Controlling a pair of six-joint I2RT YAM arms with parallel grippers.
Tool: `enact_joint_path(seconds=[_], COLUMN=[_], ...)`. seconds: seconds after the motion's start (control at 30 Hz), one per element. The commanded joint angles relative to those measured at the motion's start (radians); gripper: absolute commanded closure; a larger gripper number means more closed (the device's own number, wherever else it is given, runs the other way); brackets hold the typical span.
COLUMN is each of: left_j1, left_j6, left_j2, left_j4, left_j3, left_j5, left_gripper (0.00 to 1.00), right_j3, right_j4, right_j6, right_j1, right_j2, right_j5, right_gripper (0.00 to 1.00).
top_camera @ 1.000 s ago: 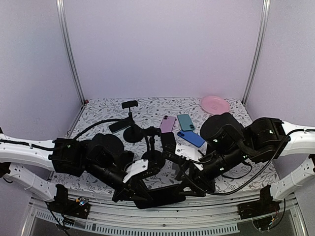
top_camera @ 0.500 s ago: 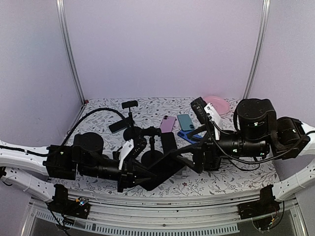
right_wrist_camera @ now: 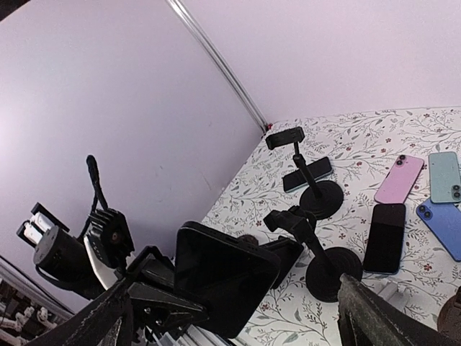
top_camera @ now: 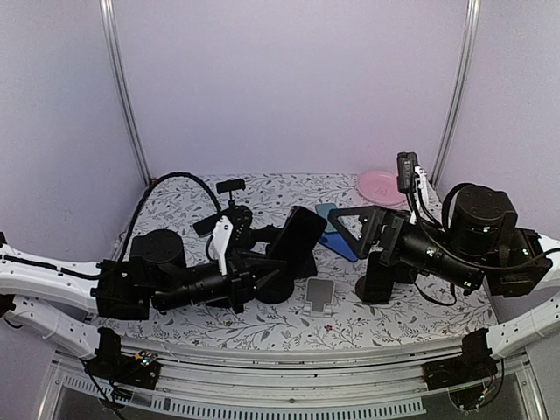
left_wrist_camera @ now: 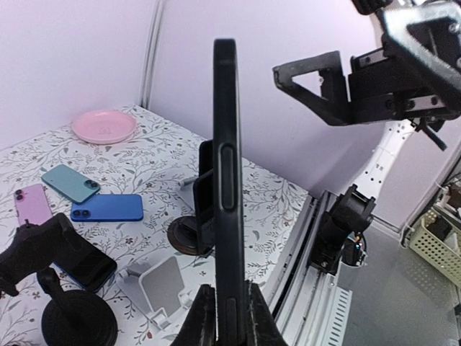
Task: Place the phone on the phone stand
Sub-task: Pass from the left arm to the right
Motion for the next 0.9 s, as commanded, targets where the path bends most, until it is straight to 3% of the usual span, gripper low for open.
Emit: enact_joint_path(seconds=[0.0,0.37,0.87], left_j1=[0.013,0.054,0.056], left_j6=[0.05,0.025,0.078], left_j2=[0.045,0.145,0.244], left_j4=[0.148,0.157,0.201], left_j3=[0.063,0.151,0.226], left_j5=[-0.117,-0.156,-0.094], left_gripper=[1.0,1.0,1.0], right_j3=[-0.017,0.093,0.115], right_j4=[0.131,-0.002,0.033], right_j6=[0.06,0.092,0.133], right_j1=[0.001,-0.013,-0.145], right_j2=[-0.027,0.047,0.134], right_j5=[0.09,0.103,-0.038], right_gripper=[0.01,0.01,0.01])
